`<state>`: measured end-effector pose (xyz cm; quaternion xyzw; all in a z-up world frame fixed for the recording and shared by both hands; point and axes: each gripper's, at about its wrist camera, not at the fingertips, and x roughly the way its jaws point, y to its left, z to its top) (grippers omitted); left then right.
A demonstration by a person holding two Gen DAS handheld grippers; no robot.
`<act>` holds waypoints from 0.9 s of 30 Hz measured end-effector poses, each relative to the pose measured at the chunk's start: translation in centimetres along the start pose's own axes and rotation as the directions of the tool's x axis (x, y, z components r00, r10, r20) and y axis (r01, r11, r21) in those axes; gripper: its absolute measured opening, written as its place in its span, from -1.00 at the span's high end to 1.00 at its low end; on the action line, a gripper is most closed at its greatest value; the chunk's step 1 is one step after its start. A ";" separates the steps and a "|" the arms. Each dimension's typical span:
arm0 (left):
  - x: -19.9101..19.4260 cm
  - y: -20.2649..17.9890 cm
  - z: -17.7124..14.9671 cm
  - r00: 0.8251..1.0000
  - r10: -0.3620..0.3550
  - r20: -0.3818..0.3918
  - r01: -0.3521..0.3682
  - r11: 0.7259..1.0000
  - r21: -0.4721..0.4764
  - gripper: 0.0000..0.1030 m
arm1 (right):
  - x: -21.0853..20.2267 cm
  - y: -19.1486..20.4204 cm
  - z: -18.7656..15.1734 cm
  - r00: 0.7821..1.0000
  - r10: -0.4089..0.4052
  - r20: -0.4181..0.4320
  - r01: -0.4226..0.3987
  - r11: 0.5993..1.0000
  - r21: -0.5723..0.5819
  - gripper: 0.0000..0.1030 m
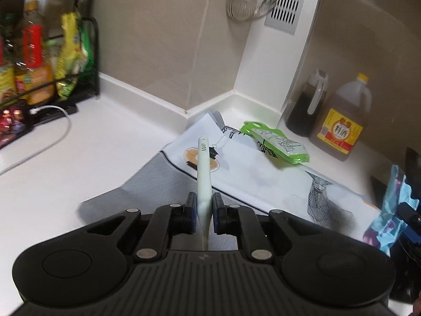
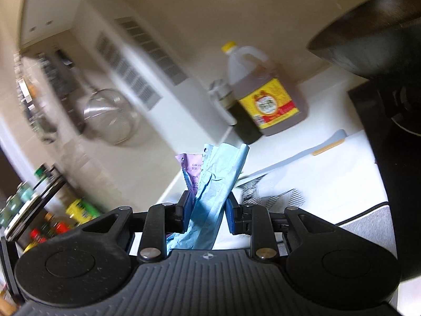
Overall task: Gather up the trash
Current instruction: 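Carry the toothbrush and glove down toward the trash bin with both tools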
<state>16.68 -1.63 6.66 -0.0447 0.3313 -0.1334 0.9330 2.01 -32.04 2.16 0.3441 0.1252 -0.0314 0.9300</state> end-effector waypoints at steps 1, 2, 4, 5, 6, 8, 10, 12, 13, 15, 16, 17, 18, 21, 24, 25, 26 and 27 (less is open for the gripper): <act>-1.3 0.4 -0.4 1.000 0.002 0.009 -0.002 1.000 0.003 0.75 | -0.7 0.4 -0.2 1.000 0.015 -0.009 -0.015 1.000 -0.018 0.44; -2.4 0.7 -0.8 1.000 0.005 0.014 -0.005 1.000 0.006 0.75 | -1.4 0.8 -0.4 0.999 0.029 -0.018 -0.030 0.999 -0.035 0.44; -4.5 1.3 -2.0 1.000 0.009 0.020 -0.009 1.000 0.013 0.75 | -2.9 1.5 -1.0 0.997 0.066 -0.043 -0.069 0.995 -0.073 0.44; -5.5 1.6 -2.6 1.000 0.006 0.017 -0.007 1.000 0.017 0.75 | -3.7 1.8 -1.4 0.995 0.080 -0.054 -0.085 0.992 -0.093 0.44; -6.4 1.9 -3.3 1.000 -0.004 0.007 0.004 1.000 0.023 0.75 | -4.4 2.2 -1.8 0.993 0.093 -0.068 -0.100 0.988 -0.115 0.44; -8.2 2.4 -4.8 1.000 -0.020 0.001 0.020 0.999 0.035 0.75 | -5.9 2.9 -2.9 0.988 0.117 -0.100 -0.132 0.979 -0.158 0.44; -10.0 2.8 -6.4 1.000 -0.016 0.007 0.015 0.999 0.051 0.75 | -7.2 3.7 -4.1 0.981 0.135 -0.141 -0.161 0.968 -0.192 0.44; -11.6 3.2 -7.9 1.000 -0.009 0.010 0.009 0.998 0.060 0.75 | -8.5 4.3 -5.4 0.972 0.148 -0.183 -0.187 0.959 -0.213 0.44; -12.2 3.3 -8.7 1.000 -0.010 0.006 0.010 0.998 0.064 0.75 | -9.1 4.5 -6.1 0.967 0.152 -0.204 -0.196 0.956 -0.218 0.44; -13.4 3.7 -10.3 1.000 -0.010 -0.009 0.011 0.998 0.065 0.75 | -10.2 5.0 -7.6 0.956 0.163 -0.243 -0.220 0.949 -0.227 0.44; -13.7 3.8 -11.1 1.000 -0.008 -0.017 0.009 0.998 0.066 0.75 | -10.6 5.2 -8.5 0.951 0.165 -0.262 -0.229 0.944 -0.238 0.44; -14.1 4.0 -12.0 1.000 -0.006 -0.026 0.008 0.998 0.068 0.75 | -11.0 5.4 -9.4 0.946 0.162 -0.281 -0.236 0.938 -0.253 0.44; -14.4 4.1 -12.8 0.999 -0.005 -0.034 0.008 0.997 0.073 0.75 | -11.3 5.6 -10.3 0.942 0.155 -0.298 -0.238 0.934 -0.267 0.44; -15.0 4.3 -15.3 0.998 -0.004 -0.065 0.010 0.997 0.081 0.75 | -11.7 5.6 -13.2 0.929 0.127 -0.346 -0.240 0.922 -0.305 0.44; -15.7 4.5 -17.6 0.997 -0.001 -0.083 0.008 0.996 0.084 0.75 | -12.0 5.2 -15.6 0.918 0.095 -0.385 -0.229 0.920 -0.318 0.44; -15.8 4.6 -18.2 0.996 0.002 -0.087 0.006 0.996 0.084 0.75 | -11.9 5.0 -16.2 0.915 0.087 -0.394 -0.223 0.924 -0.312 0.44; -15.9 4.7 -18.8 0.996 0.004 -0.092 0.004 0.996 0.084 0.75 | -12.0 4.8 -16.7 0.912 0.078 -0.403 -0.215 0.927 -0.307 0.44; -16.0 4.8 -19.3 0.995 0.006 -0.096 0.002 0.996 0.084 0.75 | -12.1 4.7 -17.2 0.910 0.069 -0.409 -0.208 0.930 -0.305 0.44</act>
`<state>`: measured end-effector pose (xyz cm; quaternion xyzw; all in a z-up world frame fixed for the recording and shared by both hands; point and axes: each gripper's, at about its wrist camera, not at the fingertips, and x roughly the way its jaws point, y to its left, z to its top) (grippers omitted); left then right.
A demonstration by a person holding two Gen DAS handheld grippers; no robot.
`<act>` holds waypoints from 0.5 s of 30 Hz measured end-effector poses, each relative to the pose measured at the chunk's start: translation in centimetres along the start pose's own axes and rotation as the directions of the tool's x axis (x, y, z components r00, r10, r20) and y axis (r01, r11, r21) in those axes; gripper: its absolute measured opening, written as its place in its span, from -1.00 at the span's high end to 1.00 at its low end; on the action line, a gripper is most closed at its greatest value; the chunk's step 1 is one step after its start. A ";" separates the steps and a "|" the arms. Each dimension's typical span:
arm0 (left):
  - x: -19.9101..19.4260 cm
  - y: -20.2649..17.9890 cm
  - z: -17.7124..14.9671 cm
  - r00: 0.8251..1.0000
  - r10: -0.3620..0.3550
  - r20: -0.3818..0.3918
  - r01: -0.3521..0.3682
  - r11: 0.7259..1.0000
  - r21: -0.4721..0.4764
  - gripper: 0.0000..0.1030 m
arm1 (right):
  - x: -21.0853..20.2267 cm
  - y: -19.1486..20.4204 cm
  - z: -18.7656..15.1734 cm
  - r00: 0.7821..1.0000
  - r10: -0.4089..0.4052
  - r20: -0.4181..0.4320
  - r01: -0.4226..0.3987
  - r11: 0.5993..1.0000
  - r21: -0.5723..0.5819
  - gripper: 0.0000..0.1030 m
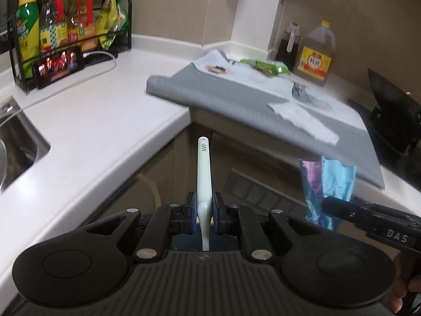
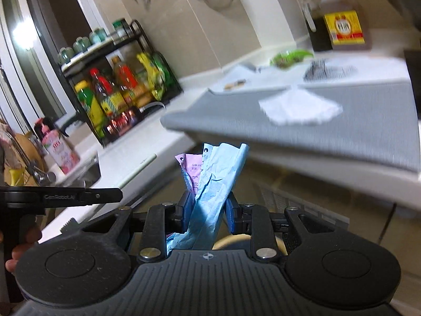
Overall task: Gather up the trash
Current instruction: 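Carry the toothbrush and glove down toward the trash bin with both tools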
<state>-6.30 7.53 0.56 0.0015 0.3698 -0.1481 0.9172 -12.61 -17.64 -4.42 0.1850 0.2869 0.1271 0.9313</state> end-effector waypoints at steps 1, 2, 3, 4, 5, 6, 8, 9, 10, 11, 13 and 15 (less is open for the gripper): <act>0.0 0.1 -0.4 1.000 0.004 -0.004 -0.004 1.000 -0.001 0.75 | 0.1 0.0 -0.4 1.000 -0.007 -0.006 0.007 1.000 0.001 0.44; 0.0 0.2 -0.8 1.000 0.007 -0.007 -0.007 1.000 -0.001 0.75 | 0.2 0.0 -0.9 1.000 -0.019 -0.010 0.019 1.000 -0.002 0.44; 0.1 0.3 -1.2 1.000 0.008 -0.011 -0.008 1.000 0.000 0.75 | 0.3 0.0 -1.3 0.999 -0.029 -0.016 0.029 1.000 -0.002 0.44; 0.1 0.3 -1.4 1.000 0.009 -0.015 -0.009 1.000 0.000 0.75 | 0.5 0.0 -1.6 0.999 -0.035 -0.027 0.035 0.999 0.003 0.44; 0.2 0.4 -1.7 1.000 0.009 -0.020 -0.009 1.000 0.001 0.75 | 0.6 -0.3 -1.8 0.998 -0.038 -0.039 0.039 0.999 0.014 0.44; 0.3 0.5 -2.0 1.000 0.009 -0.025 -0.009 1.000 0.002 0.75 | 0.8 -0.4 -2.0 0.998 -0.042 -0.052 0.043 0.999 0.024 0.44; 0.5 0.5 -2.5 0.999 0.012 -0.034 -0.012 1.000 0.007 0.75 | 1.1 -0.6 -2.1 0.996 -0.052 -0.068 0.054 0.998 0.034 0.44; 0.7 0.5 -2.7 0.999 0.013 -0.039 -0.013 1.000 0.009 0.75 | 1.2 -0.7 -2.1 0.996 -0.056 -0.070 0.058 0.998 0.035 0.44; 0.9 0.5 -2.9 0.999 0.013 -0.046 -0.013 1.000 0.009 0.75 | 1.2 -0.8 -2.1 0.996 -0.059 -0.069 0.062 0.998 0.033 0.44; 1.1 0.5 -3.0 0.998 0.010 -0.055 -0.010 1.000 0.005 0.75 | 1.3 -0.7 -2.1 0.996 -0.062 -0.069 0.064 0.998 0.029 0.44; 1.5 0.5 -3.1 0.998 0.009 -0.066 -0.010 1.000 0.000 0.75 | 1.4 -0.8 -2.0 0.995 -0.063 -0.075 0.066 0.997 0.027 0.44; 1.6 0.5 -3.0 0.998 0.014 -0.067 -0.014 1.000 0.000 0.75 | 1.6 -0.8 -2.1 0.995 -0.064 -0.081 0.067 0.997 0.027 0.44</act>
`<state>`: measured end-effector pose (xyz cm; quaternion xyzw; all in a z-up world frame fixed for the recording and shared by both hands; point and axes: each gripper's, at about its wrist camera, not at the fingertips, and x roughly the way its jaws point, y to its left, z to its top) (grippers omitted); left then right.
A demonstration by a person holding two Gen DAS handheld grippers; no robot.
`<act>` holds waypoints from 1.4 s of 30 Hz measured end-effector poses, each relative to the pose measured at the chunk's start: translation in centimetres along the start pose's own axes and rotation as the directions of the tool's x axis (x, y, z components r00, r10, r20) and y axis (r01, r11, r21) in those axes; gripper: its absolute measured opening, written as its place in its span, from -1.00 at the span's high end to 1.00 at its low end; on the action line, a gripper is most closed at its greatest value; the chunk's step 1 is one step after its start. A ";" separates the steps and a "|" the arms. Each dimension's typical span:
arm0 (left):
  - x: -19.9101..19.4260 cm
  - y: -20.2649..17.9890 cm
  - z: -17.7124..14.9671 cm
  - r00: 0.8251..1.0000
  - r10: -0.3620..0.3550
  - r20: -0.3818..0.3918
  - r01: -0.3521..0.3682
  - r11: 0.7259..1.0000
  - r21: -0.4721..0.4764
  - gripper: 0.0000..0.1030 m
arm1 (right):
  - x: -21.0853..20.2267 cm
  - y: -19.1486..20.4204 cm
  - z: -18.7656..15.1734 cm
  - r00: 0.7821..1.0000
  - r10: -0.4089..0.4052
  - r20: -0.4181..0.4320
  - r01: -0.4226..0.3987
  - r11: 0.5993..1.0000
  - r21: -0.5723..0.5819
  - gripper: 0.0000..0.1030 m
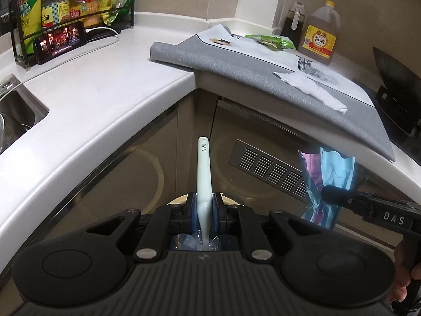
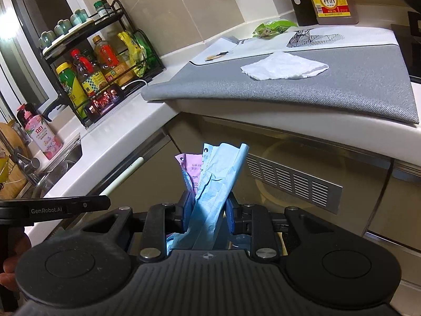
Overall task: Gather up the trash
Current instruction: 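Carry the toothbrush and glove down toward the trash bin with both tools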
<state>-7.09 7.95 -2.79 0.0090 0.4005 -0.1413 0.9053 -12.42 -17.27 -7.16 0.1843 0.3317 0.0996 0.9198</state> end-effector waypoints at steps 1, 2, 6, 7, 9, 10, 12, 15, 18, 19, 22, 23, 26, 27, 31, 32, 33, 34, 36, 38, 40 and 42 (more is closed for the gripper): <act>0.0 0.0 0.0 1.000 0.004 0.001 -0.004 1.000 0.002 0.75 | 0.1 0.0 0.0 1.000 -0.001 -0.003 0.001 1.000 0.000 0.44; 0.1 -0.1 0.1 1.000 0.009 0.003 -0.009 1.000 0.005 0.75 | 0.3 0.0 0.0 1.000 -0.002 -0.008 0.002 1.000 0.000 0.44; 0.2 -0.1 0.3 1.000 0.016 0.007 -0.016 1.000 0.012 0.75 | 0.7 0.0 0.2 1.000 -0.010 -0.015 0.010 1.000 -0.003 0.44; 0.3 -0.1 0.3 1.000 0.016 0.006 -0.016 1.000 0.011 0.75 | 0.7 0.1 0.2 1.000 -0.012 -0.016 0.012 1.000 -0.005 0.44; 0.5 -0.1 0.3 1.000 0.014 0.003 -0.014 1.000 0.008 0.75 | 0.8 0.1 0.3 1.000 -0.012 -0.018 0.012 1.000 -0.010 0.44; 0.5 -0.1 0.4 1.000 0.015 0.002 -0.015 1.000 0.007 0.75 | 0.9 0.1 0.3 1.000 -0.012 -0.019 0.011 1.000 -0.013 0.44; 0.5 -0.1 0.3 1.000 0.014 0.001 -0.014 1.000 0.006 0.75 | 0.9 0.2 0.3 1.000 -0.013 -0.019 0.012 1.000 -0.016 0.44; 0.6 -0.1 0.3 1.000 0.015 0.000 -0.015 1.000 0.005 0.75 | 1.0 0.2 0.3 1.000 -0.013 -0.021 0.012 1.000 -0.014 0.44; 0.6 -0.1 0.3 1.000 0.018 -0.003 -0.018 1.000 0.003 0.75 | 1.0 0.2 0.3 1.000 -0.012 -0.024 0.012 1.000 -0.009 0.44; 0.6 -0.1 0.3 1.000 0.018 -0.005 -0.018 1.000 0.002 0.75 | 1.0 0.2 0.3 1.000 -0.012 -0.023 0.012 1.000 -0.008 0.44; 0.7 -0.1 0.4 1.000 0.018 -0.010 -0.018 1.000 0.005 0.75 | 1.0 0.1 0.3 1.000 -0.013 -0.024 0.013 1.000 -0.004 0.44; 0.8 -0.1 0.4 1.000 0.018 -0.010 -0.018 1.000 0.007 0.75 | 1.1 0.0 0.3 1.000 -0.013 -0.026 0.013 1.000 -0.003 0.44; 1.0 -0.3 0.4 1.000 0.019 -0.017 -0.019 1.000 0.012 0.75 | 1.3 -0.1 0.3 0.999 -0.015 -0.030 0.015 1.000 0.002 0.44; 1.1 -0.3 0.4 1.000 0.018 -0.021 -0.018 1.000 0.012 0.75 | 1.3 -0.1 0.3 0.999 -0.016 -0.031 0.016 1.000 0.003 0.44; 1.6 -0.7 0.4 0.999 0.026 -0.031 -0.025 0.999 0.021 0.75 | 1.6 -0.1 0.2 0.999 -0.019 -0.032 0.019 1.000 0.003 0.44; 1.8 -0.7 0.4 0.999 0.029 -0.034 -0.028 0.999 0.023 0.75 | 1.6 -0.1 0.2 0.999 -0.018 -0.032 0.018 1.000 0.002 0.44; 2.0 -0.8 0.4 0.999 0.031 -0.038 -0.030 0.999 0.027 0.75 | 1.6 -0.1 0.2 0.999 -0.019 -0.035 0.019 1.000 0.002 0.44; 2.2 -0.9 0.4 0.999 0.032 -0.042 -0.031 0.999 0.033 0.75 | 1.8 -0.2 0.2 0.999 -0.021 -0.037 0.021 1.000 0.001 0.44; 2.6 -1.0 0.5 0.998 0.038 -0.048 -0.036 0.998 0.045 0.75 | 2.2 -0.3 0.1 0.999 -0.024 -0.039 0.024 1.000 -0.002 0.44; 3.1 -1.2 0.5 0.998 0.042 -0.055 -0.039 0.998 0.054 0.75 | 2.6 -0.3 0.0 0.999 -0.028 -0.041 0.027 1.000 -0.007 0.44; 3.7 -1.1 0.4 0.997 0.046 -0.066 -0.042 0.997 0.058 0.75 | 3.1 -0.4 0.0 0.998 -0.033 -0.047 0.032 0.999 -0.009 0.44; 4.4 -1.1 0.3 0.996 0.047 -0.082 -0.042 0.997 0.058 0.75 | 3.7 -0.6 -0.1 0.997 -0.040 -0.059 0.039 0.999 -0.011 0.44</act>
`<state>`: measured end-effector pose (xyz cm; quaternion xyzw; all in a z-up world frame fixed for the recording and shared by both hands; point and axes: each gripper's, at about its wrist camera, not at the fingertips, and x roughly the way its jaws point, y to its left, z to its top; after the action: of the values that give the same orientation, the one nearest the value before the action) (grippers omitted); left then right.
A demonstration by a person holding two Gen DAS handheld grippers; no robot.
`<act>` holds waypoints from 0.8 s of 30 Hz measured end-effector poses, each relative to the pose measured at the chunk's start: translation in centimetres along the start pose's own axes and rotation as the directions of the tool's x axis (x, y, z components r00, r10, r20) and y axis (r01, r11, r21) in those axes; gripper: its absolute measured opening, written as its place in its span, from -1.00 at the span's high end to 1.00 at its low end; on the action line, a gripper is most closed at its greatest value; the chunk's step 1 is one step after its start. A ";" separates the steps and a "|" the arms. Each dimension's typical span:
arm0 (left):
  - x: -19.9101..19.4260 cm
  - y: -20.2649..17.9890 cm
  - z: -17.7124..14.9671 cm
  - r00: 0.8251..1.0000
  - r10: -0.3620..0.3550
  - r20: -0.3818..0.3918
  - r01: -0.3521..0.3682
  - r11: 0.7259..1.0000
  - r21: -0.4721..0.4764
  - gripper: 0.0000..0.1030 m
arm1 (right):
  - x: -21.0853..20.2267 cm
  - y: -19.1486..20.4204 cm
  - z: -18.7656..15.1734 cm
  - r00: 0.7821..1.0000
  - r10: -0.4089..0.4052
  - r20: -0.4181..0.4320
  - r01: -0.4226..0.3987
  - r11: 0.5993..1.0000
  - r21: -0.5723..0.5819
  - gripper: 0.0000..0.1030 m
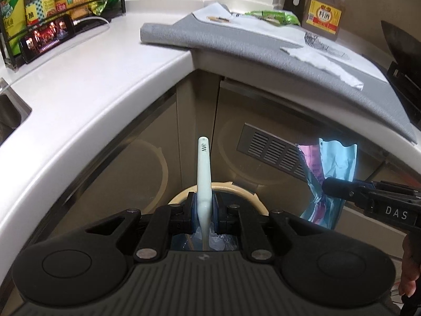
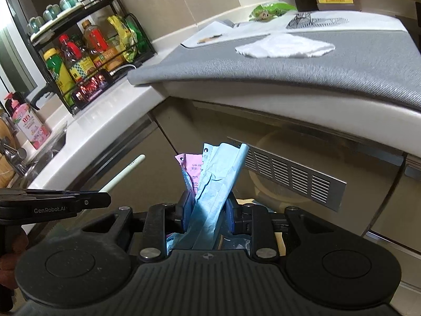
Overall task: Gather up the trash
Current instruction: 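Carry the toothbrush and glove down toward the trash bin with both tools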
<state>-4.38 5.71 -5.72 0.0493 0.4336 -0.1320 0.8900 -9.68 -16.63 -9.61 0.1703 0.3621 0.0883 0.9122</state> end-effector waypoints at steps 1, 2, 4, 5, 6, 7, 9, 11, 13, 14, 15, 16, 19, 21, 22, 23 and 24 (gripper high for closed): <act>0.4 0.0 0.0 1.000 0.000 -0.008 0.000 1.000 0.001 0.75 | 0.3 -0.1 0.0 1.000 -0.004 -0.007 0.004 1.000 -0.001 0.44; 0.7 0.0 -0.1 1.000 0.002 -0.015 -0.002 1.000 0.003 0.75 | 0.6 -0.2 -0.1 1.000 -0.008 -0.013 0.008 1.000 -0.002 0.44; 1.5 -0.1 -0.2 1.000 0.008 -0.030 -0.008 1.000 0.008 0.75 | 1.3 -0.3 -0.1 1.000 -0.015 -0.024 0.015 1.000 -0.007 0.44; 1.9 -0.1 -0.2 0.999 0.007 -0.039 -0.006 1.000 0.008 0.75 | 1.5 -0.4 -0.1 0.999 -0.020 -0.029 0.019 1.000 -0.011 0.44; 2.3 -0.1 -0.2 0.999 0.006 -0.047 -0.006 1.000 0.007 0.75 | 1.8 -0.5 -0.1 0.999 -0.023 -0.034 0.023 1.000 -0.015 0.44; 2.8 -0.1 -0.3 0.998 0.006 -0.056 -0.006 1.000 0.005 0.75 | 2.2 -0.7 0.0 0.999 -0.027 -0.041 0.026 0.999 -0.020 0.44; 3.6 -0.1 -0.2 0.997 0.006 -0.071 -0.006 1.000 0.006 0.75 | 2.9 -0.9 0.0 0.998 -0.034 -0.058 0.032 0.999 -0.028 0.44; 4.4 -0.2 -0.4 0.996 0.008 -0.086 -0.007 1.000 0.010 0.75 | 3.7 -1.0 -0.1 0.996 -0.044 -0.078 0.041 0.998 -0.038 0.44; 5.2 -0.3 -0.3 0.994 0.007 -0.106 -0.005 1.000 0.013 0.75 | 4.6 -1.2 -0.1 0.994 -0.053 -0.096 0.049 0.998 -0.044 0.44; 5.6 -0.3 -0.4 0.993 0.003 -0.115 -0.001 1.000 0.015 0.75 | 4.9 -1.3 -0.1 0.993 -0.056 -0.102 0.051 0.998 -0.047 0.44; 6.0 -0.4 -0.4 0.992 0.001 -0.124 0.001 1.000 0.019 0.75 | 5.3 -1.4 -0.1 0.992 -0.060 -0.108 0.055 0.997 -0.051 0.44; 6.3 -0.4 -0.5 0.991 0.002 -0.132 0.001 1.000 0.023 0.75 | 5.6 -1.3 -0.2 0.992 -0.062 -0.113 0.056 0.997 -0.054 0.44; 7.3 -0.7 -0.8 0.988 0.004 -0.154 0.002 0.999 0.038 0.75 | 6.5 -1.5 -0.3 0.990 -0.068 -0.124 0.061 0.996 -0.061 0.44; 8.1 -0.8 -0.9 0.984 -0.001 -0.177 0.009 0.999 0.042 0.75 | 7.1 -1.5 -0.4 0.989 -0.070 -0.132 0.062 0.996 -0.067 0.44; 8.6 -0.8 -1.1 0.982 -0.004 -0.188 0.012 0.999 0.043 0.75 | 7.4 -1.6 -0.5 0.988 -0.072 -0.138 0.062 0.996 -0.071 0.44; 9.0 -0.8 -1.2 0.980 -0.007 -0.199 0.016 0.999 0.044 0.75 | 7.7 -1.6 -0.6 0.987 -0.073 -0.143 0.063 0.995 -0.075 0.44; 9.5 -0.8 -1.4 0.977 -0.010 -0.212 0.020 0.999 0.043 0.75 | 8.0 -1.6 -0.7 0.986 -0.074 -0.147 0.063 0.995 -0.078 0.44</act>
<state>-0.03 3.37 -14.00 0.0798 0.5231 -0.1423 0.8365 -4.30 -15.68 -15.77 0.1172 0.4320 0.0825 0.8904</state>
